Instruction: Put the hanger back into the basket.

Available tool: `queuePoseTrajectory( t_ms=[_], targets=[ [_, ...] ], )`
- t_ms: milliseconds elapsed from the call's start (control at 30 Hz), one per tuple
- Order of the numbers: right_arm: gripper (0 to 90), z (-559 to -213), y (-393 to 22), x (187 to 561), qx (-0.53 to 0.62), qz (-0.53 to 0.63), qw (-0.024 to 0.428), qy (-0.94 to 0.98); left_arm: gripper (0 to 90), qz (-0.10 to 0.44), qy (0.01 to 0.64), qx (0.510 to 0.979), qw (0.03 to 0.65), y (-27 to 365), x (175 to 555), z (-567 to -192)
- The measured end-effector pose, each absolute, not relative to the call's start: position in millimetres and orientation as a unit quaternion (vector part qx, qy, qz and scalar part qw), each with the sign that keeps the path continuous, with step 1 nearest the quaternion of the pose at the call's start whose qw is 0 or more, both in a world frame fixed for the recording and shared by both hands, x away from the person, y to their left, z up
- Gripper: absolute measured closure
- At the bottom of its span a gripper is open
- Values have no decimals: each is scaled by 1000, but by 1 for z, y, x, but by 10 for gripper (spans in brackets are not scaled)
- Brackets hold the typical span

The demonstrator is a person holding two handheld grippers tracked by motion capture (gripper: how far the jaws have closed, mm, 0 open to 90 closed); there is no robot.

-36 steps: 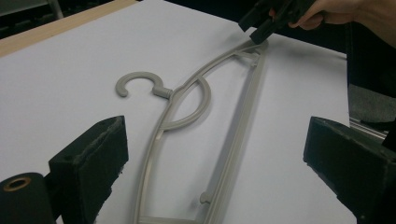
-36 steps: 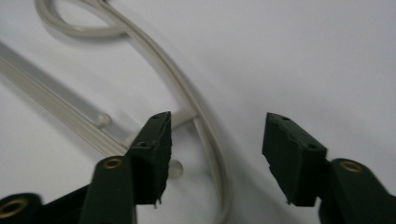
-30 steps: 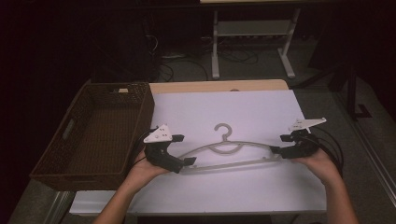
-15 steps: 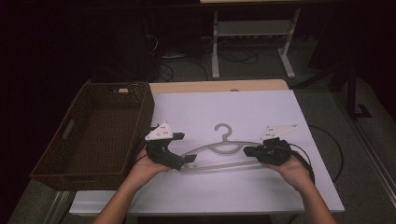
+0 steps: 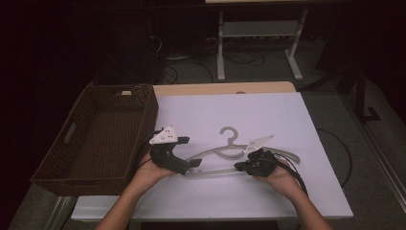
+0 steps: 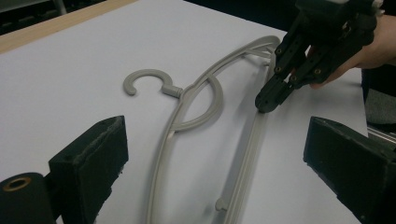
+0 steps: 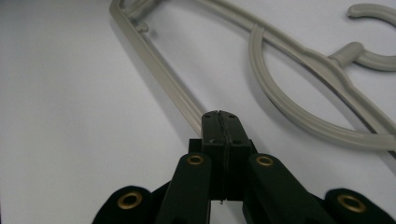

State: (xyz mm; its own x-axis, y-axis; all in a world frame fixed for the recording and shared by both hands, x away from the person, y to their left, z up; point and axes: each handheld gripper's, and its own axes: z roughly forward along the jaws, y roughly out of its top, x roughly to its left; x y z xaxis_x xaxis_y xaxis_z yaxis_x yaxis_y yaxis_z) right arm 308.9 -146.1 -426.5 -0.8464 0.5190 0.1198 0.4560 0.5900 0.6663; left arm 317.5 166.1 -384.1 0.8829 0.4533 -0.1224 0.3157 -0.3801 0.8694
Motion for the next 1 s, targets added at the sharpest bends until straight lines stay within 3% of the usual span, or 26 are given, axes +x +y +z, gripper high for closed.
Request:
queuePoseTrajectory(
  t_ms=[667,1000],
  targets=[
    [895,-437,-139,307,273,329,41,903,65,70,234,832,498,163,321,-387],
    [896,-437,-139,308,274,329,36,903,66,71,244,839,480,153,345,-395]
  ],
)
